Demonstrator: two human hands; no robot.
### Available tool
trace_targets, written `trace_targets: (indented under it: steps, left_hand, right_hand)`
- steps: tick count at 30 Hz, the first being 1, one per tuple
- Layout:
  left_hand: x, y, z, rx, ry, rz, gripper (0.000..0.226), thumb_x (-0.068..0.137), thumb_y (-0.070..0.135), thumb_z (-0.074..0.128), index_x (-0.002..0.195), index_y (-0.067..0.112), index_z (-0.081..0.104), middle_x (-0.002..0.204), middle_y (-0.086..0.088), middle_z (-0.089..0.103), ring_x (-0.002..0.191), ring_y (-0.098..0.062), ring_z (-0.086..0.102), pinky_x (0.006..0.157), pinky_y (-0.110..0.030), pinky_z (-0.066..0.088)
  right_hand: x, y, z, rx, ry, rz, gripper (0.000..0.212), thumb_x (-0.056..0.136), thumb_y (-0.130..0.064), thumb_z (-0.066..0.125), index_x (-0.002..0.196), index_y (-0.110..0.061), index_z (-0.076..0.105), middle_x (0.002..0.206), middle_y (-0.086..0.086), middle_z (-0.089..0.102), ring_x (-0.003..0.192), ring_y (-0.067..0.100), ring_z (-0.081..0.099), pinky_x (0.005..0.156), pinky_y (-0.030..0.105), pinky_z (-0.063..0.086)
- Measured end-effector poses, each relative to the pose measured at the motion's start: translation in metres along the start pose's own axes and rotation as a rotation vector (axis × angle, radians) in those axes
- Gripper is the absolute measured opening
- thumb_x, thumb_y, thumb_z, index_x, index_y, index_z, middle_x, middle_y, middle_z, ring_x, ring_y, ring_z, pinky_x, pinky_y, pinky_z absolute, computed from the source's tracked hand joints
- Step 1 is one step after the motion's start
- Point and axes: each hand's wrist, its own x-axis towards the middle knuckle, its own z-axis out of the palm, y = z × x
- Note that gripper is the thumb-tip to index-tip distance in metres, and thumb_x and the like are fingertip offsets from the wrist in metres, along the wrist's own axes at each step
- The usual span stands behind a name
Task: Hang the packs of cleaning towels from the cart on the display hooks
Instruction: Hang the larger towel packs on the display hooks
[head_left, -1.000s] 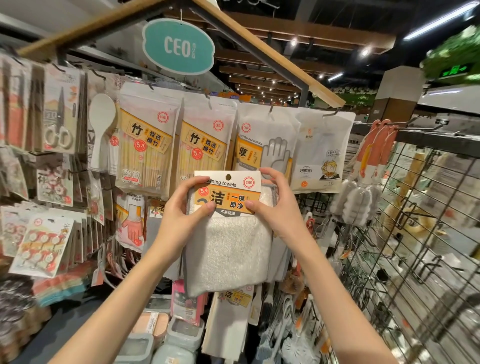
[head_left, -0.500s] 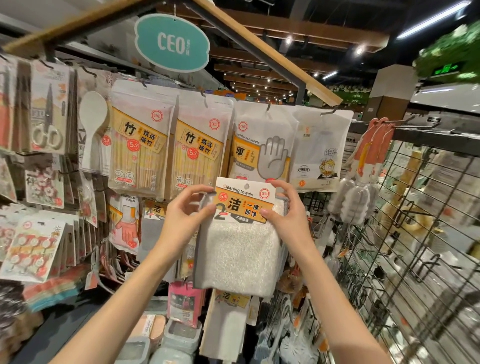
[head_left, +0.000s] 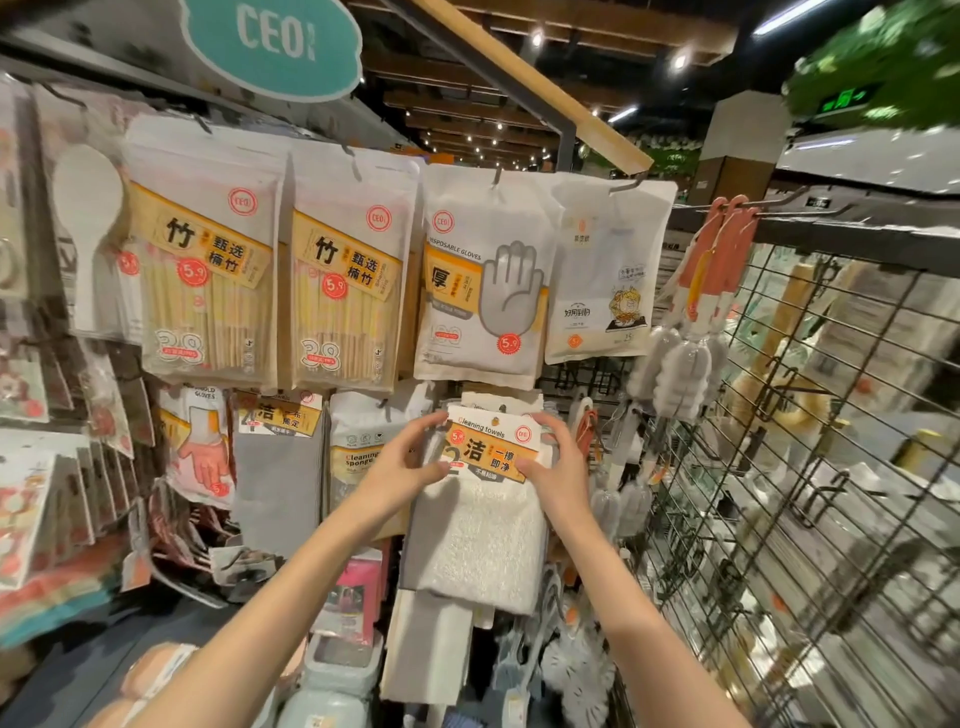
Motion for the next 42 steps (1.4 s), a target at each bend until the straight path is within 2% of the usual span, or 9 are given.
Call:
trace_targets:
  steps: [4,12,17,21,25,34,36,39,42]
  left_hand:
    - [0.010,-0.006,0.012,0.001,-0.020,-0.017,0.060,0.086,-0.004,0.062,0.138,0.023,0.046,0.118,0.025,0.047,0.094,0.028,0.046,0.073,0.003,0.037]
    - [0.026,-0.021,0.016,0.022,-0.038,-0.032,0.057,0.087,-0.001,0.063,0.130,0.033,0.047,0.118,0.024,0.049,0.091,0.029,0.048,0.070,0.004,0.038]
    - [0.034,-0.027,0.019,0.066,-0.089,-0.100,0.070,0.086,0.001,0.063,0.145,0.029,0.037,0.147,0.008,0.038,0.132,-0.011,0.040,0.113,-0.036,0.033]
    - [0.046,-0.030,0.020,0.172,-0.177,-0.091,0.082,0.085,0.000,0.062,0.150,0.029,0.023,0.155,0.009,0.025,0.133,-0.002,0.029,0.105,-0.020,0.025]
    - [0.061,-0.036,0.019,0.237,-0.234,-0.133,0.089,0.085,0.000,0.061,0.153,0.026,0.010,0.160,0.008,0.012,0.145,-0.010,0.016,0.117,-0.030,0.016]
    - [0.077,-0.043,0.023,0.178,-0.265,-0.198,0.090,0.087,-0.007,0.056,0.154,0.026,0.005,0.160,0.010,0.001,0.146,-0.010,0.007,0.119,-0.032,0.012]
    - [0.076,-0.044,0.024,0.177,-0.263,-0.180,0.090,0.087,-0.007,0.056,0.154,0.026,0.005,0.161,0.009,0.000,0.144,-0.007,0.006,0.117,-0.027,0.011]
    - [0.073,-0.036,0.025,0.159,-0.193,-0.114,0.084,0.085,-0.010,0.056,0.153,0.020,0.015,0.159,0.003,0.012,0.139,-0.005,0.015,0.102,-0.005,0.018]
    - [0.062,-0.029,0.027,0.330,-0.015,-0.028,0.072,0.085,-0.004,0.058,0.147,0.023,0.033,0.153,-0.008,0.019,0.143,-0.022,0.018,0.111,-0.021,0.018]
  right_hand:
    - [0.011,0.014,0.000,-0.041,0.036,0.032,0.057,0.077,0.012,0.065,0.119,-0.024,0.054,0.123,0.003,0.052,0.109,0.011,0.048,0.065,-0.001,0.041]
    - [0.027,0.028,0.000,-0.099,0.104,0.026,0.060,0.078,0.007,0.067,0.127,-0.026,0.055,0.112,-0.003,0.046,0.106,0.007,0.048,0.074,0.003,0.038]
    - [0.035,0.038,0.004,-0.156,0.103,0.064,0.060,0.080,0.005,0.067,0.131,-0.024,0.054,0.113,-0.001,0.045,0.096,0.004,0.047,0.077,0.003,0.035]
    - [0.049,0.042,0.004,-0.175,0.108,0.072,0.060,0.081,0.003,0.067,0.132,-0.025,0.054,0.115,-0.002,0.043,0.106,0.006,0.042,0.083,0.005,0.031]
    - [0.061,0.042,0.007,-0.247,0.087,0.057,0.056,0.085,0.002,0.063,0.135,-0.021,0.051,0.118,-0.002,0.040,0.109,0.008,0.041,0.083,0.002,0.028]
    - [0.075,0.046,0.003,-0.342,0.023,0.037,0.061,0.085,0.007,0.060,0.140,-0.011,0.043,0.129,0.008,0.039,0.112,0.012,0.042,0.075,-0.013,0.022]
    - [0.077,0.046,0.002,-0.370,0.011,0.031,0.060,0.085,0.001,0.063,0.140,-0.012,0.043,0.131,0.009,0.037,0.119,0.017,0.042,0.080,-0.009,0.019]
    - [0.075,0.041,-0.001,-0.472,-0.019,0.002,0.060,0.087,-0.018,0.065,0.142,-0.021,0.041,0.139,0.006,0.031,0.129,0.019,0.028,0.090,0.005,0.015]
    - [0.063,0.031,-0.005,-0.510,-0.002,-0.033,0.058,0.088,-0.027,0.064,0.141,-0.027,0.041,0.144,0.004,0.029,0.133,0.021,0.020,0.099,0.021,0.018]
